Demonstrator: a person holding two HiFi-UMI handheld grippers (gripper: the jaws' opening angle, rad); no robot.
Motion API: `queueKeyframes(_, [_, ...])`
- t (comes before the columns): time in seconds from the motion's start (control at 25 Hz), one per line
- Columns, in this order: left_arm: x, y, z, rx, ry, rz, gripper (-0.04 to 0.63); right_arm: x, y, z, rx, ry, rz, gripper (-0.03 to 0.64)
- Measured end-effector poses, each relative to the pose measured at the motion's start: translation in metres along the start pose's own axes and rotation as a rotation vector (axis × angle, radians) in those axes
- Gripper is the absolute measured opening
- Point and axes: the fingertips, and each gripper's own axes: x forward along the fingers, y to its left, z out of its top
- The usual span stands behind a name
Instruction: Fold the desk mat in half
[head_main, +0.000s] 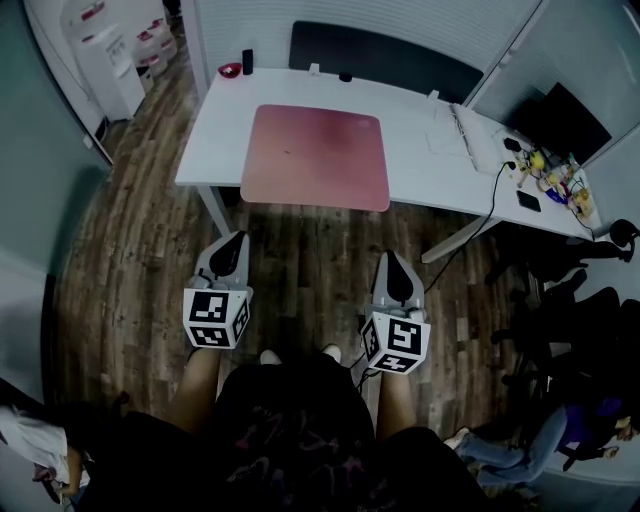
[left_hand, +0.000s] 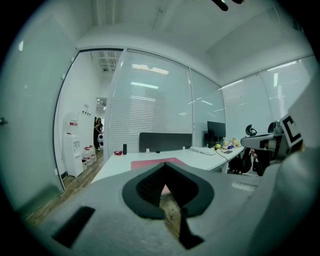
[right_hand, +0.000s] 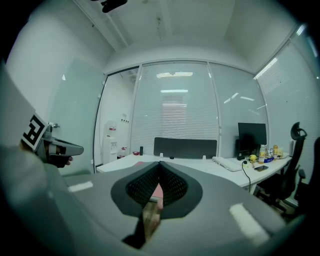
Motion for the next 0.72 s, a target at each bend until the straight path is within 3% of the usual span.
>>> queueKeyframes(0.72, [0.006,0.01,-0.004,0.02,-0.001,-0.035,0.003,0.0,-0.002,0.004,-0.034,-0.012,-0.055,0.008])
